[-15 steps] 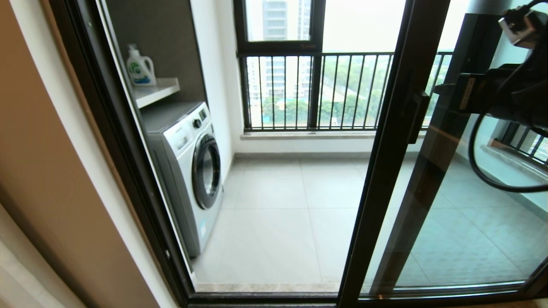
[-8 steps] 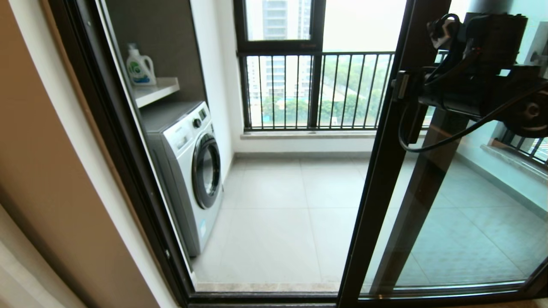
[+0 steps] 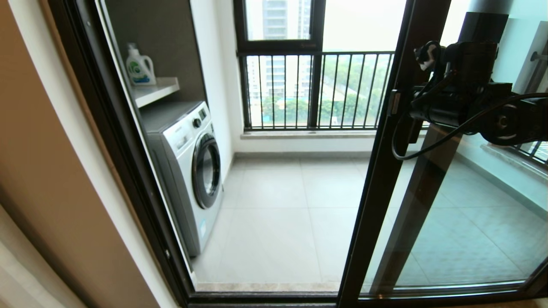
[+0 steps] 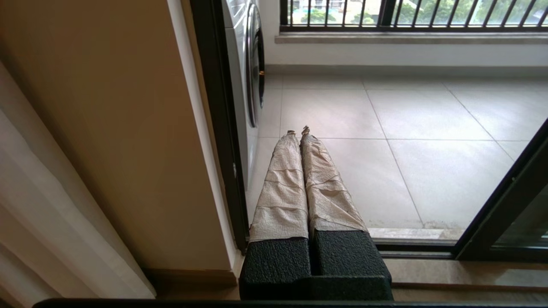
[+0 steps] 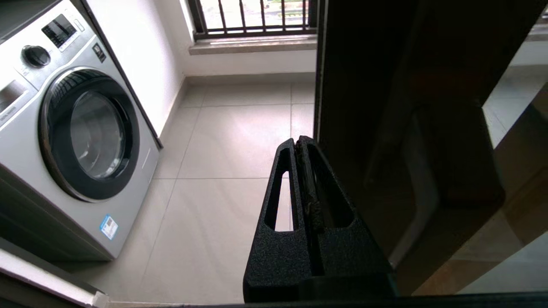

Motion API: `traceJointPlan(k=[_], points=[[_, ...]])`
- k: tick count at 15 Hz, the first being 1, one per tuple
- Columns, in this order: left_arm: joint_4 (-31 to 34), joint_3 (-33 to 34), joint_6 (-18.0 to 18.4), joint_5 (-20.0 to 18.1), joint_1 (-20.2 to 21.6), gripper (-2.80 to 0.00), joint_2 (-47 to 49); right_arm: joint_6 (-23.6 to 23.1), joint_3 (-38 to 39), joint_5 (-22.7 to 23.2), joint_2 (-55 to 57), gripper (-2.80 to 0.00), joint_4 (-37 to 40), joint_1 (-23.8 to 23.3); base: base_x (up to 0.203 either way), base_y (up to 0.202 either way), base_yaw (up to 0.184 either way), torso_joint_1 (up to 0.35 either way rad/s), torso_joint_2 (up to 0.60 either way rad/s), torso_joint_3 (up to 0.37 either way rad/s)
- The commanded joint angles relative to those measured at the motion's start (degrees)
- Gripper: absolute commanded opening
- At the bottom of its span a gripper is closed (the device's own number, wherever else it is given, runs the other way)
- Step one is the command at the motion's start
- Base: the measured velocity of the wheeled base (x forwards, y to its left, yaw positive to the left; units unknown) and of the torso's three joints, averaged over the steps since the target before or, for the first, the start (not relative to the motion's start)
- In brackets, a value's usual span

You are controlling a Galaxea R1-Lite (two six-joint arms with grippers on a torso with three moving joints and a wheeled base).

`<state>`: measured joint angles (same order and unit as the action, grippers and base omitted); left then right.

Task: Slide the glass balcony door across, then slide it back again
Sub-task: Open the slid door

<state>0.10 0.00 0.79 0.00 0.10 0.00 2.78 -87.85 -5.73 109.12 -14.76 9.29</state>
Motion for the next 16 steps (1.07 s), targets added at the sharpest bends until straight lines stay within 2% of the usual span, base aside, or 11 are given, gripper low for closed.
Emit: traceJointPlan(k=[1,16], points=[[-0.01,0.0,0.0,0.0,-0.01,-2.8,0.09,-0.02,0.91,0.07,-0.13,-2.8,-0.09,-1.89,0.0,0.0,0.0,0.0,0.0,0.0],[-0.01,0.0,0.0,0.0,-0.01,-2.8,0.09,-0.49,2.67,2.65,-0.56,-2.8,-0.18,-11.21,0.0,0.0,0.0,0.0,0.0,0.0]])
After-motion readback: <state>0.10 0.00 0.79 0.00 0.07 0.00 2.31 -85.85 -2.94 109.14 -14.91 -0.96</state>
